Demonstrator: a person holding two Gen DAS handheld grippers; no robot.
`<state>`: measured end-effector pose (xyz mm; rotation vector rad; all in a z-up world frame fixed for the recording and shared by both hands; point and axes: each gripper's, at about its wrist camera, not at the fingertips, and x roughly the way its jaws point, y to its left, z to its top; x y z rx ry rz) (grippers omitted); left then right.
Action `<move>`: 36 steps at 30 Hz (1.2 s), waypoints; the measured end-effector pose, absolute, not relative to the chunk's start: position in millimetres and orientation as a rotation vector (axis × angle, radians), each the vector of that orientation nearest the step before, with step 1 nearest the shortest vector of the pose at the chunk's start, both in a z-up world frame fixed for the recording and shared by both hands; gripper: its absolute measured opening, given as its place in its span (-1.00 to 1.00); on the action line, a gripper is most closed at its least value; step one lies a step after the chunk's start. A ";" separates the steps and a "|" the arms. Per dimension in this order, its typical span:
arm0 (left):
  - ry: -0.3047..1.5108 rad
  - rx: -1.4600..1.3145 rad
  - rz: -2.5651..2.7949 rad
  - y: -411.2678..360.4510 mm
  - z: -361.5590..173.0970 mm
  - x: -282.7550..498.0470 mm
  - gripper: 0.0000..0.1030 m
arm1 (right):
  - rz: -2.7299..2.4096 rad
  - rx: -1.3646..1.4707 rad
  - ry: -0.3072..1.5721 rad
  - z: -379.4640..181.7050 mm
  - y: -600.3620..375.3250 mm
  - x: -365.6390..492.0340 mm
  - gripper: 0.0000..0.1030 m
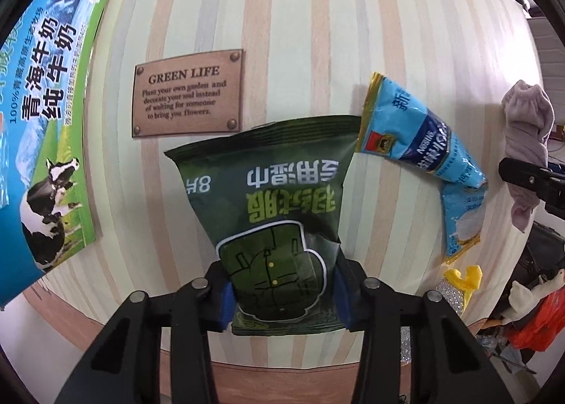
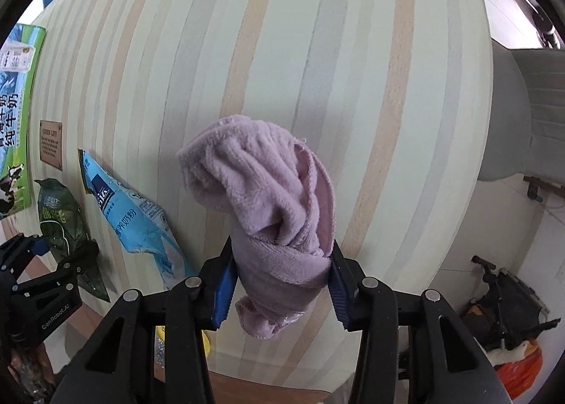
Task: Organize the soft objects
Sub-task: 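Carry the green bag and pink towel into the box and release them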
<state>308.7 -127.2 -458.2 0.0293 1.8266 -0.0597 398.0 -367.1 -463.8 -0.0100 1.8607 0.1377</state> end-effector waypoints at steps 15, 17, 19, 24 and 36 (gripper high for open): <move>1.561 -0.041 -0.276 -63.9 -288.8 315.3 -0.24 | 0.261 0.169 1.576 -281.6 -328.8 355.5 -0.10; 1.532 -0.038 -0.279 -37.7 -265.1 318.3 -0.24 | 0.315 0.210 1.540 -255.8 -294.4 352.6 -0.10; 1.517 -0.032 -0.277 -2.4 -245.2 323.7 -0.24 | 0.348 0.229 1.509 -231.6 -242.2 337.4 -0.10; 1.505 0.053 -0.207 90.0 -226.8 337.3 -0.24 | 0.434 0.274 1.486 -223.3 -120.2 335.7 -0.10; 1.767 0.095 -0.207 200.0 -328.3 401.4 -0.24 | 0.390 0.361 1.635 -352.6 83.1 364.2 -0.10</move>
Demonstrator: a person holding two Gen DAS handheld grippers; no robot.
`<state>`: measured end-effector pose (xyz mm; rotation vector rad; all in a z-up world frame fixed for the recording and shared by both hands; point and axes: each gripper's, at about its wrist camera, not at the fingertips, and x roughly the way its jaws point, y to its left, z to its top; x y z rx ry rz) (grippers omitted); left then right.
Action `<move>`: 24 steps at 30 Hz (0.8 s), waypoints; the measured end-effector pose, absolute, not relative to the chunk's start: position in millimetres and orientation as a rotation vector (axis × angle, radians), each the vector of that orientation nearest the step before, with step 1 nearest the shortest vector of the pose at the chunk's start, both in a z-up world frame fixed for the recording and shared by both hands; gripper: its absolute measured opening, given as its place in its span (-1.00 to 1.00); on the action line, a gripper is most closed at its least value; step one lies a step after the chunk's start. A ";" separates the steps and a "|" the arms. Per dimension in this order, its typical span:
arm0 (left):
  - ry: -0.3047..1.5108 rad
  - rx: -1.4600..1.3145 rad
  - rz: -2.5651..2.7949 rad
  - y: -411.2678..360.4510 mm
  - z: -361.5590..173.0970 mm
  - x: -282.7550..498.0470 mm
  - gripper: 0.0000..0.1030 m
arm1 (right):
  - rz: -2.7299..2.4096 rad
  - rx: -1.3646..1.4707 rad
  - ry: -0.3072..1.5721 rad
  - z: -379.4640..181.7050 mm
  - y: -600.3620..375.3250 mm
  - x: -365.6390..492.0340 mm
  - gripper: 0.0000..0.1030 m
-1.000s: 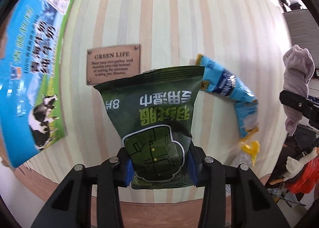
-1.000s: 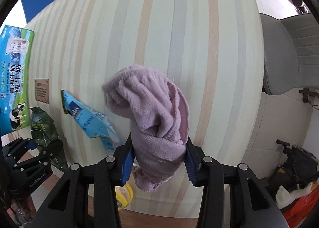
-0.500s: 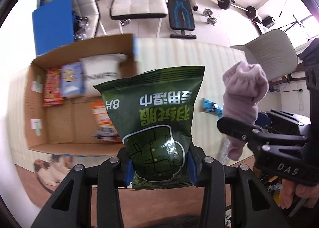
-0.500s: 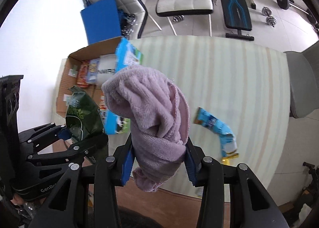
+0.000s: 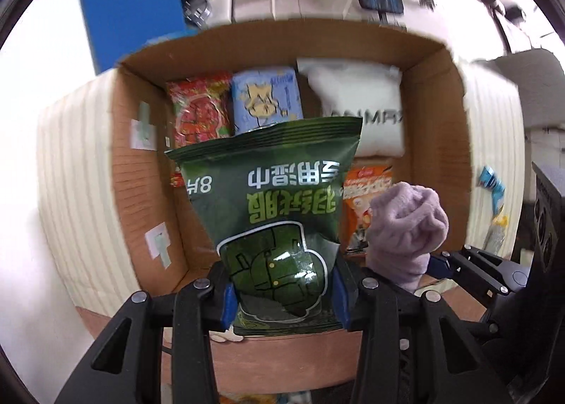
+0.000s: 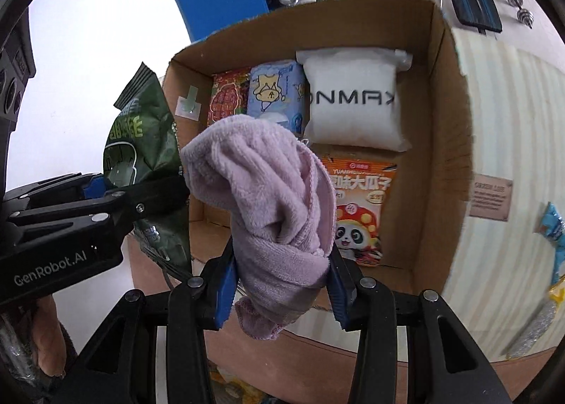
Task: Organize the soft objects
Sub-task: 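Carry the green bag and pink towel into the box and release them, then withdraw both tools from the box toward the blue bag and sponge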
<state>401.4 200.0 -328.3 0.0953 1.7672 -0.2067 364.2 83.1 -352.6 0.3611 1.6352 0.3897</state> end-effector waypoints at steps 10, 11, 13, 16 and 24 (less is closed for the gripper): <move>1.896 0.138 -0.275 178.7 -400.7 412.3 -0.24 | 0.281 0.335 1.730 -419.9 113.4 376.4 -0.09; 1.895 0.125 -0.278 179.1 -402.3 411.4 -0.23 | 0.276 0.345 1.734 -422.7 113.8 377.1 -0.09; 1.888 0.119 -0.268 180.9 -403.8 413.1 -0.20 | 0.270 0.337 1.735 -428.3 116.2 379.5 -0.09; 1.910 0.079 -0.262 190.4 -403.4 411.5 0.07 | 0.277 0.321 1.760 -435.7 117.8 385.4 -0.03; 1.821 0.016 -0.217 208.9 -369.5 412.6 0.88 | 0.268 0.262 1.764 -419.1 119.9 384.4 0.74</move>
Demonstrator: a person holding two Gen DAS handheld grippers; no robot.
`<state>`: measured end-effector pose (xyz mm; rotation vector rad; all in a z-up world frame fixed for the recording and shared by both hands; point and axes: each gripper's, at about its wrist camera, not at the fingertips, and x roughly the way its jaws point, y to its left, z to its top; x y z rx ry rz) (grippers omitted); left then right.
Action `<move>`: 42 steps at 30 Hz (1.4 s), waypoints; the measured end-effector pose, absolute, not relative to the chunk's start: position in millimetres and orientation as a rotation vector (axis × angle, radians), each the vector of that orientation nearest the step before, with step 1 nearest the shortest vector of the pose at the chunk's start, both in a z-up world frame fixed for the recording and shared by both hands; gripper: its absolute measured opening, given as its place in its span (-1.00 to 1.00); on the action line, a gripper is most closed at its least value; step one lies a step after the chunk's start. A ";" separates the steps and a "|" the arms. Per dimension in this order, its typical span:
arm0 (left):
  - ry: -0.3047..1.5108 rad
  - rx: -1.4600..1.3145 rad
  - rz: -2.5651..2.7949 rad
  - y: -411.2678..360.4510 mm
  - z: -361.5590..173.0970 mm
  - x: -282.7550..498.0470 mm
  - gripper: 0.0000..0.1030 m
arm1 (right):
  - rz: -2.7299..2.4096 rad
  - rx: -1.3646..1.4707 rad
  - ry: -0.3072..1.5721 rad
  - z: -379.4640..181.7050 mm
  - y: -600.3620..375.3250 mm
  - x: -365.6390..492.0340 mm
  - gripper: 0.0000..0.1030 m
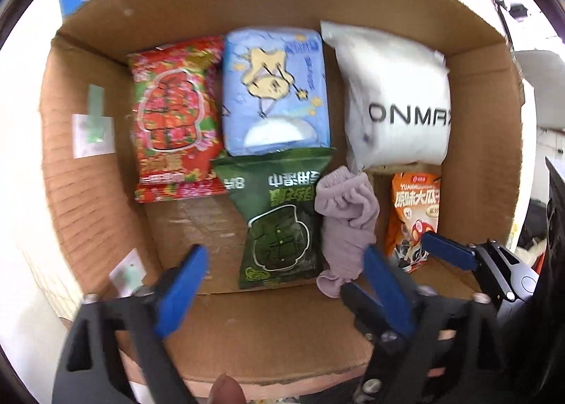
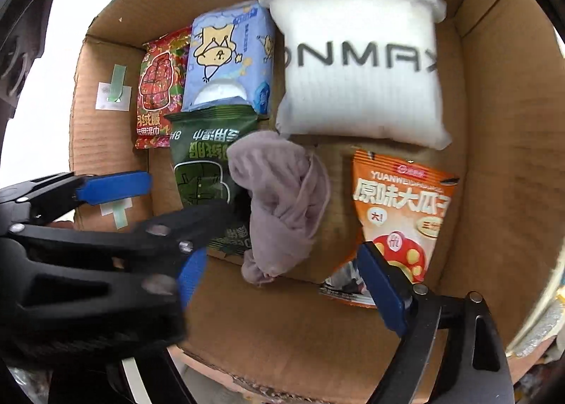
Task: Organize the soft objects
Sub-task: 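Withdraw both tools from the box toward the blue bag and sponge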
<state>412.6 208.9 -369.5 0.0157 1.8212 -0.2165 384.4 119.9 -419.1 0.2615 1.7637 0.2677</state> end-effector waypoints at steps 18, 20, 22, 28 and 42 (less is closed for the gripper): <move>1.402 0.088 0.009 229.2 -243.5 308.2 0.94 | 0.099 0.080 1.473 -313.7 83.1 331.8 1.00; 1.369 0.087 0.021 228.4 -241.4 302.1 0.94 | 0.109 0.072 1.438 -300.7 81.6 317.9 1.00; 1.335 0.088 0.036 227.1 -236.0 295.9 0.94 | 0.115 0.067 1.408 -280.6 78.5 303.7 1.00; 1.200 0.093 0.082 198.2 -187.2 267.7 0.94 | 0.163 0.155 1.310 -241.9 51.9 274.6 1.00; 1.071 0.646 -0.190 -56.5 -213.1 255.1 0.94 | -0.280 0.457 1.349 -283.9 -199.4 169.8 1.00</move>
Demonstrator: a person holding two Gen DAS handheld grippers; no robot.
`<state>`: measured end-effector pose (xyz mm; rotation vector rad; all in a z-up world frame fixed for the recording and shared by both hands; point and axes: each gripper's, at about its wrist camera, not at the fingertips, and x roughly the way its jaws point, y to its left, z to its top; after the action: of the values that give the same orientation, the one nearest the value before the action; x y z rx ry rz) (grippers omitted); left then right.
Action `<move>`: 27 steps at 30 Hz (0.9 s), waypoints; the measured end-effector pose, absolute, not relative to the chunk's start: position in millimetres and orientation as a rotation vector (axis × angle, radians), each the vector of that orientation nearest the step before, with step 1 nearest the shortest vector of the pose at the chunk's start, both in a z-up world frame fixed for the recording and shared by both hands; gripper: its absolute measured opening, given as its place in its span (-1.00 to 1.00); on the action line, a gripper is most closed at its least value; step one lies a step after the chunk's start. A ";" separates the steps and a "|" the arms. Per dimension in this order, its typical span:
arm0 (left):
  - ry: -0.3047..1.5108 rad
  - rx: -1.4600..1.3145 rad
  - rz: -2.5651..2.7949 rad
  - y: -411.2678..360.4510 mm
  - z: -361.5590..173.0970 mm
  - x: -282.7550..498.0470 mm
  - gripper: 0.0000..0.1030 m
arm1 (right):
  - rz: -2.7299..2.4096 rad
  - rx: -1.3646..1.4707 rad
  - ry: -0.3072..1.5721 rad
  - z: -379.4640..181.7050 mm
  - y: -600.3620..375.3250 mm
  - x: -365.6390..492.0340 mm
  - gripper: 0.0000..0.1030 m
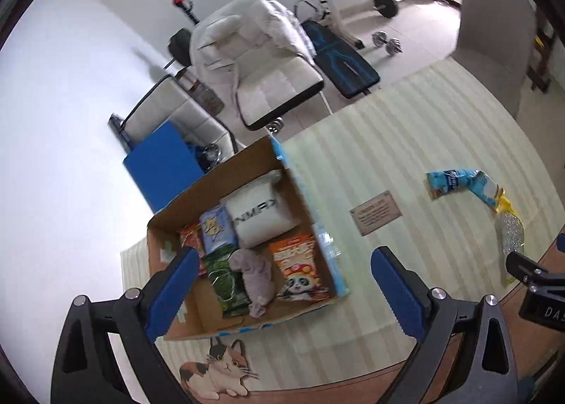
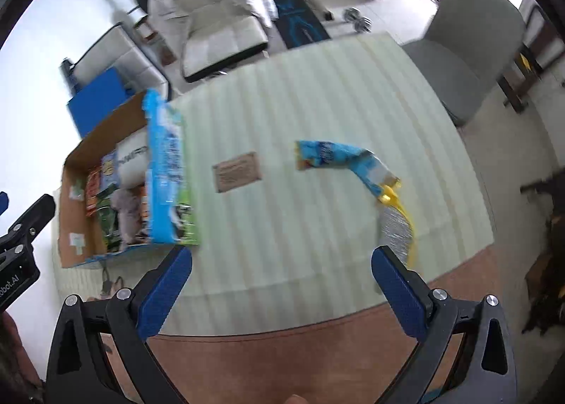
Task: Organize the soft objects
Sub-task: 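Withdraw both tools from the box toward the blue bag and sponge, then grasp the blue-and-gold snack bag with the left tool while the right tool grasps the glitter sponge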
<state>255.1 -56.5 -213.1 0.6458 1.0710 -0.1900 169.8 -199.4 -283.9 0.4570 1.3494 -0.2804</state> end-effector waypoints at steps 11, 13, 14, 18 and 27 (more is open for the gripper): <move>0.936 1.241 -0.683 -234.3 -330.0 259.0 0.93 | -0.430 0.797 1.446 -394.1 -331.9 107.5 0.96; 0.934 1.298 -0.790 -254.7 -349.0 258.3 0.89 | -0.444 0.816 1.452 -403.0 -341.8 100.7 0.96; 0.941 1.324 -0.832 -263.5 -357.1 257.7 0.88 | -0.449 0.827 1.456 -407.2 -345.0 97.4 0.96; 0.999 1.385 -0.954 -291.8 -385.4 254.2 0.76 | -0.445 0.855 1.476 -423.1 -352.8 90.1 0.96; 1.129 1.408 -0.936 -298.4 -417.4 248.2 -0.50 | -0.389 0.865 1.503 -440.8 -346.4 104.2 0.96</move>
<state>248.2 -298.4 -417.4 1.4081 1.1295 -0.9361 104.2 -346.4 -440.8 0.8650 1.5026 -0.3892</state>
